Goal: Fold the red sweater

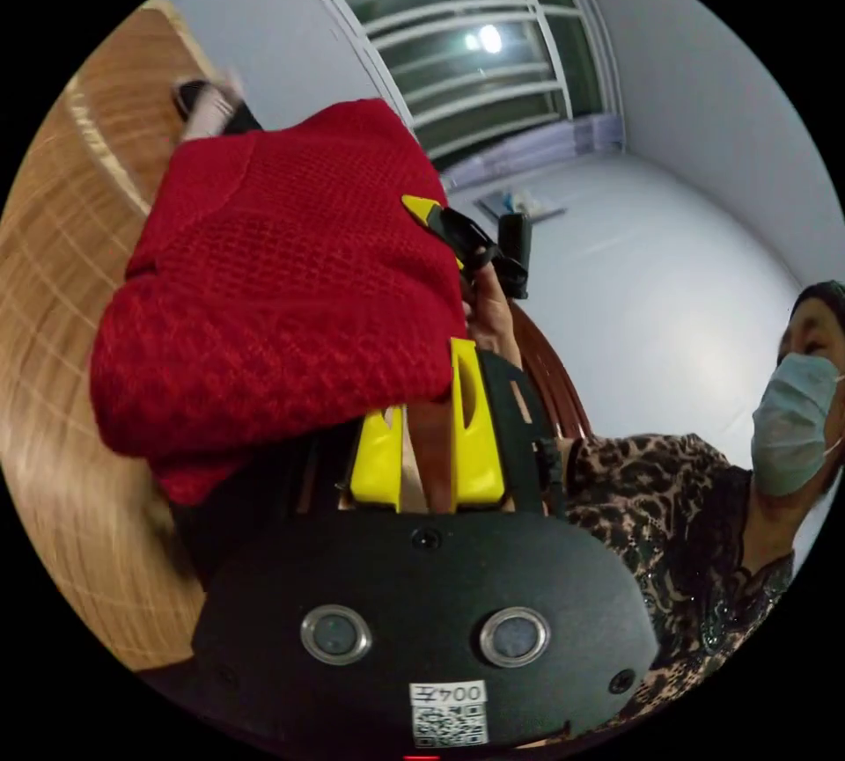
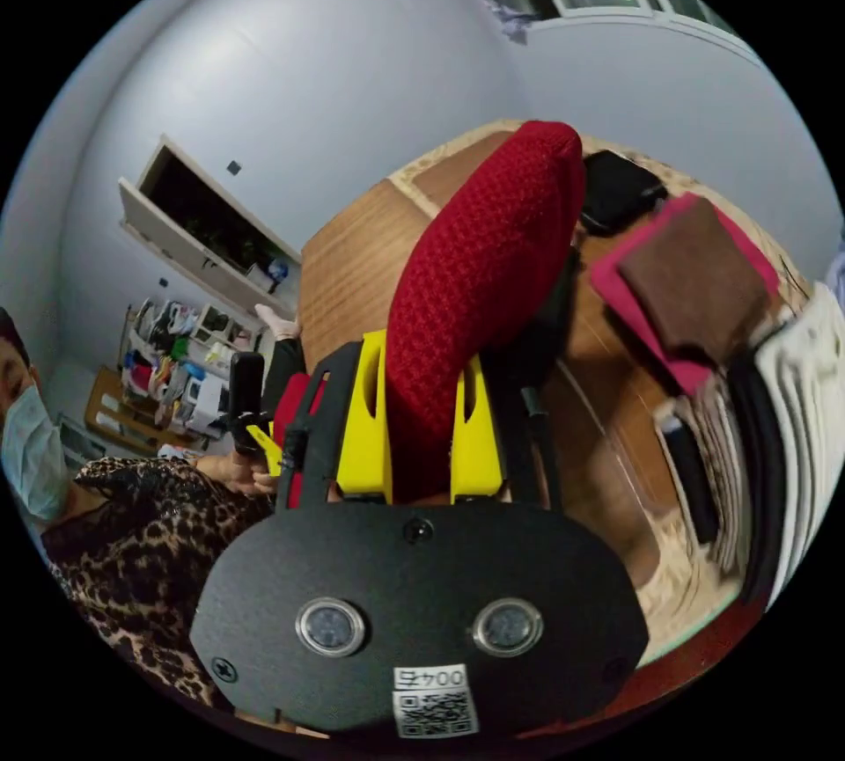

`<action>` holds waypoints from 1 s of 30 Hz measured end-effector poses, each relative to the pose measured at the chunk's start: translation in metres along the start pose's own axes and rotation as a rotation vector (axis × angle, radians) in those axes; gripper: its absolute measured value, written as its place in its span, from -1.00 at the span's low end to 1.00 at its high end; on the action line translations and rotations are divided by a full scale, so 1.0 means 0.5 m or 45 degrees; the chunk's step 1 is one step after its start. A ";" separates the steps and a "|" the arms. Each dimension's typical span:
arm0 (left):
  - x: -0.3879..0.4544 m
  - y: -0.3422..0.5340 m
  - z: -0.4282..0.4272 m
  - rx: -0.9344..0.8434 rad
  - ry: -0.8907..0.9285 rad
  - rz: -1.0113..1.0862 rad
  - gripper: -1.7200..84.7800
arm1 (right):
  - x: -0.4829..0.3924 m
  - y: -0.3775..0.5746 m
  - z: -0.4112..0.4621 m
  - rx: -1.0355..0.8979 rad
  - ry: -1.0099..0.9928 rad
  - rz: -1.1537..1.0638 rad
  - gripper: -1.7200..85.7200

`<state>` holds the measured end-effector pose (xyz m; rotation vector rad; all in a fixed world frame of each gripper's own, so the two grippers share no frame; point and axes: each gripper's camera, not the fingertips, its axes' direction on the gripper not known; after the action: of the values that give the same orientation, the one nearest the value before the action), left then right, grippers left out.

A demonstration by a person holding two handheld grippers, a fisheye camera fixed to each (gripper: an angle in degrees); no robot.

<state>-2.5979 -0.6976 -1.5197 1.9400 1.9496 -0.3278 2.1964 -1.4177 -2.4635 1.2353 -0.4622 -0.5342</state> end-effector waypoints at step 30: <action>-0.215 0.232 -0.280 0.469 -0.551 -0.233 -0.80 | 0.440 0.775 -0.289 0.004 0.200 1.118 -0.70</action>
<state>-2.4976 -0.7341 -1.3373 1.6998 1.8640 -1.1254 2.5072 -1.3512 -2.1198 0.9452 -0.8035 0.3082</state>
